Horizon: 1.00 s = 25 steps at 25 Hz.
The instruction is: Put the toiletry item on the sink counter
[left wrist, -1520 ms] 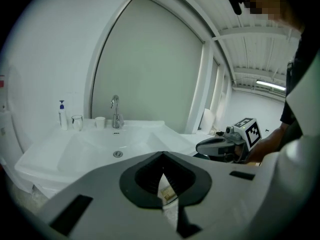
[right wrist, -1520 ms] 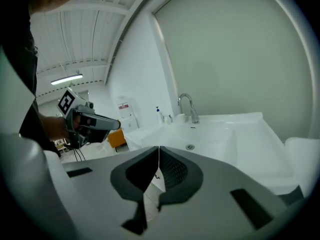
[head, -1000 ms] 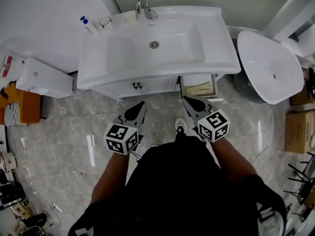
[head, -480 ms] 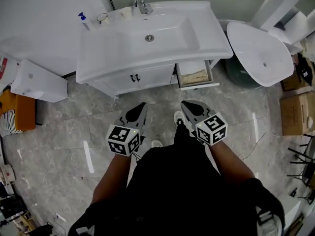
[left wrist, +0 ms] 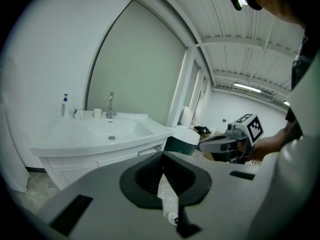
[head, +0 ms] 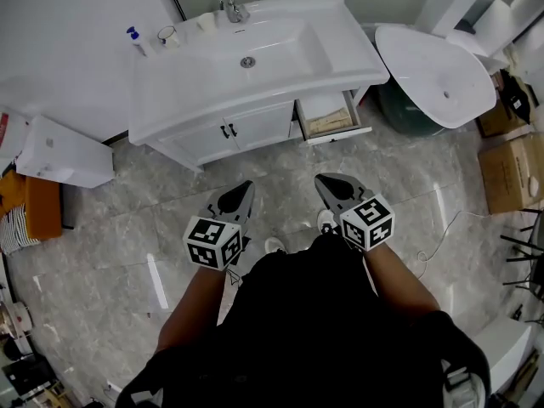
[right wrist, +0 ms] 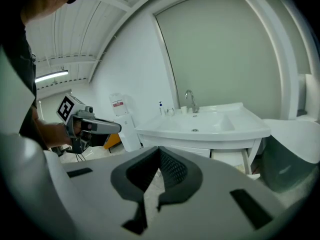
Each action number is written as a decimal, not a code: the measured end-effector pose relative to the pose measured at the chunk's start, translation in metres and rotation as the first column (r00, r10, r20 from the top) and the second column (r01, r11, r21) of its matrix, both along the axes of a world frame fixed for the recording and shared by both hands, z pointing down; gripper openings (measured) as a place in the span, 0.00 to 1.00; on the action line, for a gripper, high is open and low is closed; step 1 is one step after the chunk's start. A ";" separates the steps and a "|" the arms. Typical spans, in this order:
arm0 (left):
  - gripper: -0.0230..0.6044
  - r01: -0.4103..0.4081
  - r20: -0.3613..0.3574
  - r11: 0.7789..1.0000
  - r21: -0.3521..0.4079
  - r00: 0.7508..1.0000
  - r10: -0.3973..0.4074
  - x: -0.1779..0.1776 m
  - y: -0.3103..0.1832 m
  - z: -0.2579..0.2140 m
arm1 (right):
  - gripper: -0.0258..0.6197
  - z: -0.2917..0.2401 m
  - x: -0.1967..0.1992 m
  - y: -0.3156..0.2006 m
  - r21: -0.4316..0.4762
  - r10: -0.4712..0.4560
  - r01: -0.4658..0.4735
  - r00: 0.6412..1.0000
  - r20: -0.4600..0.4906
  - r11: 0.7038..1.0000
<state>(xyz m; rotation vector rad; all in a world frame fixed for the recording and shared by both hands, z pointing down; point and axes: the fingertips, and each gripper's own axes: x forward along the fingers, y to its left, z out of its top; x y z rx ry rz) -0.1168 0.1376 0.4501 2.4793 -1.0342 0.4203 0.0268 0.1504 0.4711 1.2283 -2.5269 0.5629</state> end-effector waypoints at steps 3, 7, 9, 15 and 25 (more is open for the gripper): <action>0.03 0.003 0.010 1.000 0.010 1.000 -0.003 0.006 0.004 -0.002 | 0.04 0.002 0.003 0.003 -0.009 -0.012 0.012 1.000 0.001 1.000; 0.03 0.028 0.008 1.000 -0.002 1.000 -0.028 0.015 0.008 -0.001 | 0.04 0.004 0.007 0.005 -0.029 -0.046 0.046 0.999 -0.006 0.999; 0.03 0.036 0.005 0.999 -0.007 0.999 -0.036 0.022 0.008 0.000 | 0.04 0.003 0.012 0.004 -0.026 -0.061 0.061 0.998 -0.012 0.998; 0.03 0.033 0.012 0.999 -0.004 0.999 -0.033 0.047 0.010 -0.001 | 0.04 0.007 0.031 0.004 -0.031 -0.089 0.089 0.996 -0.020 0.996; 0.03 0.028 0.031 1.000 0.000 0.999 -0.028 0.070 0.006 -0.003 | 0.04 0.007 0.051 0.000 -0.029 -0.106 0.106 0.994 -0.012 0.994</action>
